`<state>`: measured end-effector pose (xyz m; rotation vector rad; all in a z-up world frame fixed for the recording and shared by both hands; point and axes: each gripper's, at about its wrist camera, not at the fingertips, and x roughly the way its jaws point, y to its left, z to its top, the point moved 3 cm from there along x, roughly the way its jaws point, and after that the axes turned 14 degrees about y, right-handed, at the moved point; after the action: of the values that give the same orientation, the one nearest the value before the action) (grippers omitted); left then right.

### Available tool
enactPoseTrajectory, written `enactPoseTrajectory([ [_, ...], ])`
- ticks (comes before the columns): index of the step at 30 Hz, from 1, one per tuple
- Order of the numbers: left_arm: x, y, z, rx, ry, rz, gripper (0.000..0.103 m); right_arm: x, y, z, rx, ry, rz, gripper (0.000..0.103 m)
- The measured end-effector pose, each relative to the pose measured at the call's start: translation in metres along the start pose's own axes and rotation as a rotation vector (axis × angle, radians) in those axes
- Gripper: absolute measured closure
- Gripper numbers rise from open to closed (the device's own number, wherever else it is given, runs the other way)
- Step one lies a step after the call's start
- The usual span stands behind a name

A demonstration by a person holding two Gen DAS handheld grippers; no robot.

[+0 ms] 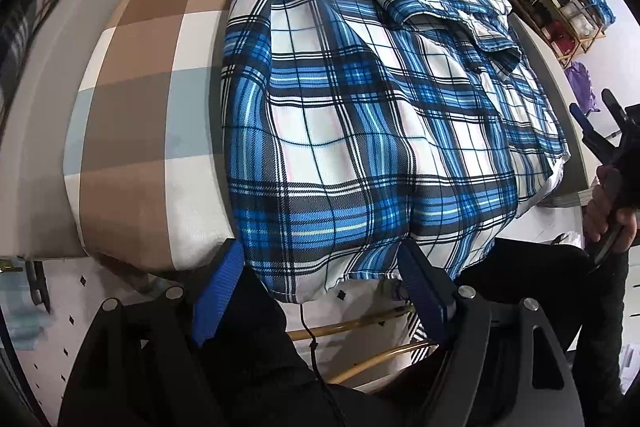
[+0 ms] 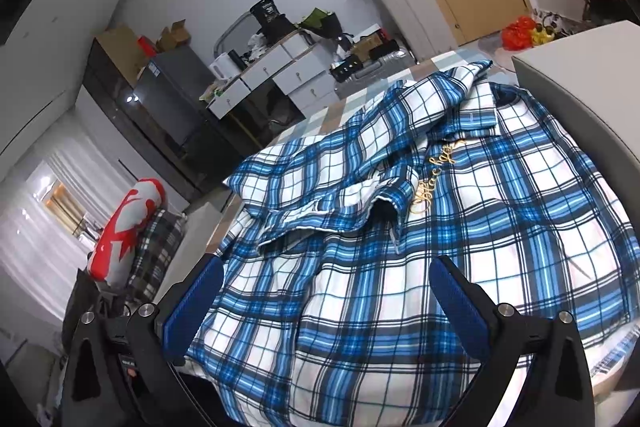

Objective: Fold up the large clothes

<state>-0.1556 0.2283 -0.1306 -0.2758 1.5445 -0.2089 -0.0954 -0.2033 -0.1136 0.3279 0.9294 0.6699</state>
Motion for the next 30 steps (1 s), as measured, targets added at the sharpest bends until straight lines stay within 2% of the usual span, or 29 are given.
enactPoseTrajectory([
  [5, -0.001, -0.002, 0.005, 0.006, -0.005, -0.143, 0.028, 0.002, 0.004, -0.001, -0.012, 0.012, 0.005, 0.0],
  [9, -0.003, -0.011, 0.013, 0.042, -0.008, -0.202, 0.028, 0.001, 0.006, -0.002, -0.026, 0.01, 0.008, 0.0],
  [13, -0.006, -0.034, 0.021, 0.113, -0.001, -0.169, 0.028, 0.002, 0.004, -0.002, -0.02, 0.017, 0.01, 0.0],
  [20, -0.035, -0.078, 0.021, 0.298, -0.098, -0.24, 0.028, -0.002, 0.002, -0.001, -0.01, 0.005, 0.024, 0.0],
  [22, -0.038, -0.08, 0.019, 0.328, -0.117, -0.222, 0.028, -0.002, 0.001, -0.001, -0.009, 0.006, 0.027, 0.0],
  [24, -0.032, -0.071, 0.022, 0.293, -0.093, -0.161, 0.028, -0.003, 0.002, -0.001, -0.012, 0.004, 0.028, 0.0],
  [27, -0.017, -0.054, 0.029, 0.22, -0.041, -0.119, 0.028, -0.003, 0.004, -0.001, -0.019, 0.005, 0.031, 0.0],
  [30, -0.014, -0.036, 0.028, 0.161, -0.03, -0.109, 0.028, -0.004, 0.005, -0.001, -0.025, 0.004, 0.033, 0.0],
])
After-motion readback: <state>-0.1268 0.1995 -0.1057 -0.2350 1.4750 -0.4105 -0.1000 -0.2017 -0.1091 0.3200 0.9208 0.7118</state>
